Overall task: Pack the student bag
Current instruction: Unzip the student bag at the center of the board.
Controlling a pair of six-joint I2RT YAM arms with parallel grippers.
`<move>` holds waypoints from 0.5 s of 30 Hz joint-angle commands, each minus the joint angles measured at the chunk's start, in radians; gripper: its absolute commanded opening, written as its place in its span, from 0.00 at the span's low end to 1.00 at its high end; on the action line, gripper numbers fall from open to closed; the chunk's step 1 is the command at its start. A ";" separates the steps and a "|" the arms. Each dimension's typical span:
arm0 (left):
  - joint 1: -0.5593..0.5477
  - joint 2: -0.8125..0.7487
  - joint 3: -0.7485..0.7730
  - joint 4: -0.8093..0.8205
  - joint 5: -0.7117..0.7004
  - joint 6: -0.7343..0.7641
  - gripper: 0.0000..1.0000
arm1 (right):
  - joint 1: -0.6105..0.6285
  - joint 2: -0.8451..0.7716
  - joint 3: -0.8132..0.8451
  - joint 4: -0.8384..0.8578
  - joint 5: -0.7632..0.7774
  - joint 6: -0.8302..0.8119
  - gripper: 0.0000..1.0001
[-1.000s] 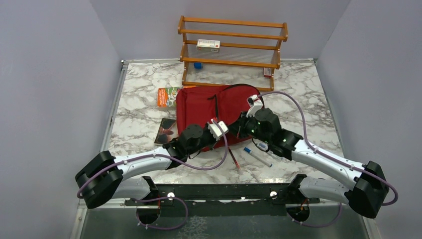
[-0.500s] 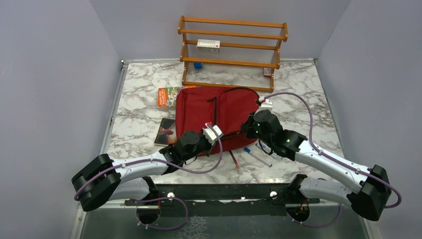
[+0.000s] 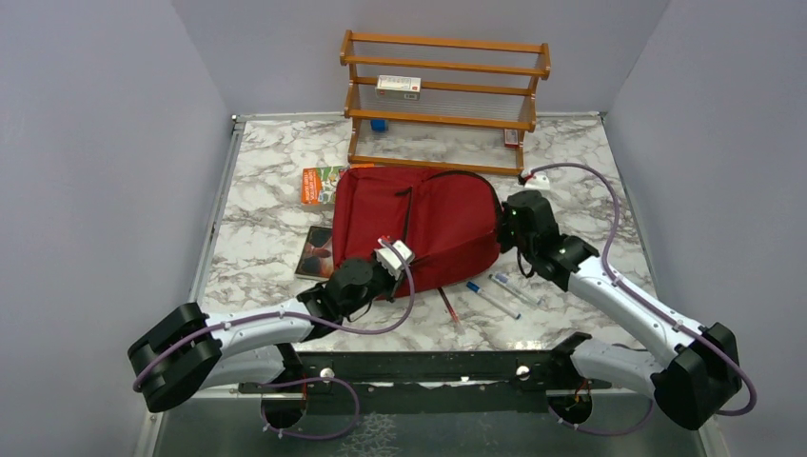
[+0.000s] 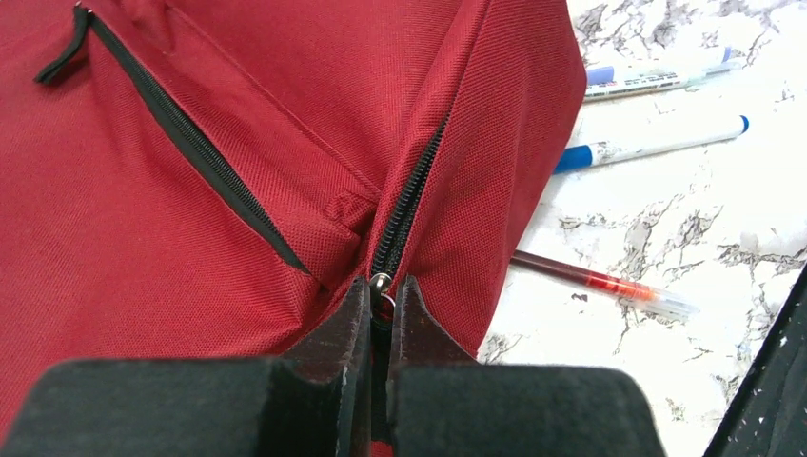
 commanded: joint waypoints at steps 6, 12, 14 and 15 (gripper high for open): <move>0.000 -0.080 -0.070 -0.024 -0.116 -0.046 0.00 | -0.222 0.090 0.051 0.100 -0.088 -0.117 0.00; 0.000 -0.114 -0.046 -0.023 -0.069 -0.038 0.18 | -0.242 0.065 0.038 0.206 -0.281 -0.199 0.00; 0.000 -0.133 -0.022 -0.024 -0.023 -0.037 0.34 | -0.242 0.028 0.019 0.239 -0.382 -0.210 0.00; 0.000 -0.144 -0.010 -0.024 0.006 -0.038 0.41 | -0.242 0.014 0.014 0.246 -0.459 -0.215 0.00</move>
